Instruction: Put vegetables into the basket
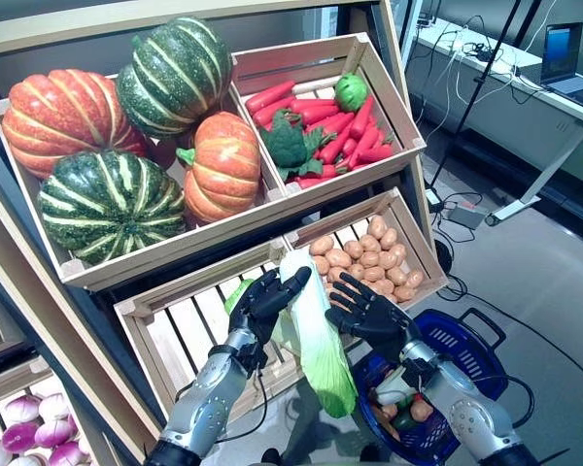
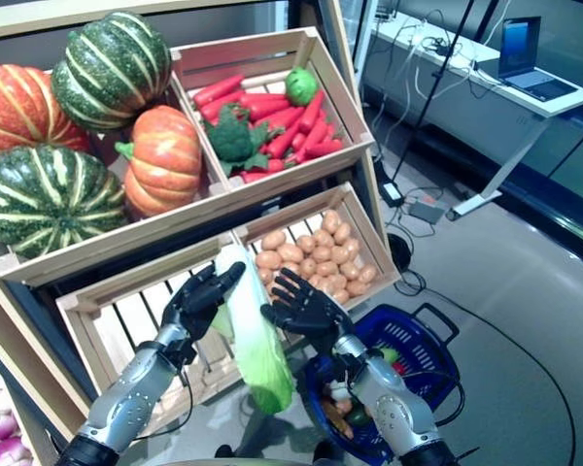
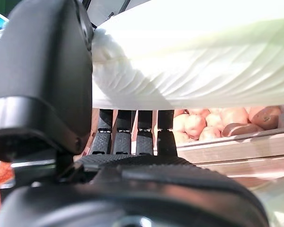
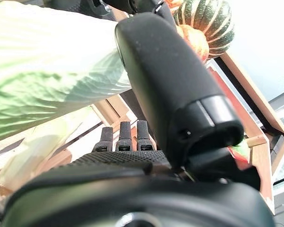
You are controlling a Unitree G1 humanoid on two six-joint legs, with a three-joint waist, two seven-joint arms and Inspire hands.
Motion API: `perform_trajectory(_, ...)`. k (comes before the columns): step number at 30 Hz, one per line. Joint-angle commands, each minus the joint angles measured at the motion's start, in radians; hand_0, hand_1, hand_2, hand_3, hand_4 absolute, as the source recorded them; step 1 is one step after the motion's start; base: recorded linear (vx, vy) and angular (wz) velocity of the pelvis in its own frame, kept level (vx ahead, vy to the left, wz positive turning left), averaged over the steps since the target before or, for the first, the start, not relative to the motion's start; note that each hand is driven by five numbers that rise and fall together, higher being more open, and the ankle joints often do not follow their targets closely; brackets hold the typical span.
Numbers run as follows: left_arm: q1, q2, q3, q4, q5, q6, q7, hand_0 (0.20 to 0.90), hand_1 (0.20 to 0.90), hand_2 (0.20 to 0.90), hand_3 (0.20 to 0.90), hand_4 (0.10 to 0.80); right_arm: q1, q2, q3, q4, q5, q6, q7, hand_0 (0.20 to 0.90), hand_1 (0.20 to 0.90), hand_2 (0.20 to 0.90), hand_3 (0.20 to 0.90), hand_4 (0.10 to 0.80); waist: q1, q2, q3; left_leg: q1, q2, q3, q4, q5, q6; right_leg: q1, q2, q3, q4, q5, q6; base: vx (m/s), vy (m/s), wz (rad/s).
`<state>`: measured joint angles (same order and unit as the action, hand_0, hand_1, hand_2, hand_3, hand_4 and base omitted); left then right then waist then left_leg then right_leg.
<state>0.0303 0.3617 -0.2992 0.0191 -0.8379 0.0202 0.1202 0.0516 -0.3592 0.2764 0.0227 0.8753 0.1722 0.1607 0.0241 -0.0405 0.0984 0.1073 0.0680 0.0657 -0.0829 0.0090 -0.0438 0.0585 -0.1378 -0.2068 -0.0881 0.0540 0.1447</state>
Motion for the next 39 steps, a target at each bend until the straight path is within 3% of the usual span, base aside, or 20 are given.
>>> perform_trajectory(1,-0.089,-0.012,0.051,-0.102,-0.002,-0.077,-0.057,0.3,0.3,0.3,0.3,0.4,-0.029,0.017,-0.092,-0.09,0.07,-0.123,0.002,0.9,0.9,0.9,0.9,0.8,-0.002,-0.017,-0.069,-0.046,-0.019,0.013,0.004,0.033,0.028,0.002,-0.029,0.011,0.012,0.058,-0.014,0.0,0.0,0.0)
perform_trajectory(12,-0.104,0.015,0.052,-0.091,0.042,-0.072,-0.078,0.3,0.3,0.3,0.3,0.4,-0.037,-0.037,-0.077,-0.058,0.09,-0.041,0.098,0.9,0.9,0.9,0.9,0.8,0.0,-0.024,-0.066,-0.047,-0.019,0.01,0.003,0.036,0.029,0.004,-0.028,0.014,0.01,0.057,-0.014,0.0,0.0,0.0)
perform_trajectory(27,-0.15,0.053,0.032,-0.08,0.131,-0.092,-0.128,0.3,0.3,0.3,0.3,0.4,-0.056,-0.137,0.004,-0.054,-0.066,0.081,0.247,0.9,0.9,0.9,0.9,0.8,0.002,-0.029,-0.069,-0.047,-0.017,0.0,-0.001,0.043,0.024,0.007,-0.027,0.015,0.009,0.057,-0.013,0.0,0.0,0.0)
perform_trajectory(36,-0.165,0.055,0.009,-0.087,0.124,-0.112,-0.133,0.3,0.3,0.3,0.3,0.4,-0.059,-0.157,0.036,-0.053,-0.102,0.112,0.226,0.9,0.9,0.9,0.9,0.8,0.001,-0.03,-0.071,-0.045,-0.017,-0.004,-0.003,0.045,0.022,0.01,-0.026,0.017,0.008,0.058,-0.012,0.0,0.0,0.0)
perform_trajectory(39,-0.17,0.053,0.004,-0.094,0.141,-0.122,-0.124,0.3,0.3,0.3,0.3,0.4,-0.056,-0.153,0.037,-0.034,-0.126,0.123,0.153,0.9,0.9,0.9,0.9,0.8,-0.002,-0.03,-0.072,-0.044,-0.017,-0.005,-0.004,0.047,0.022,0.01,-0.025,0.02,0.008,0.059,-0.012,0.0,0.0,0.0)
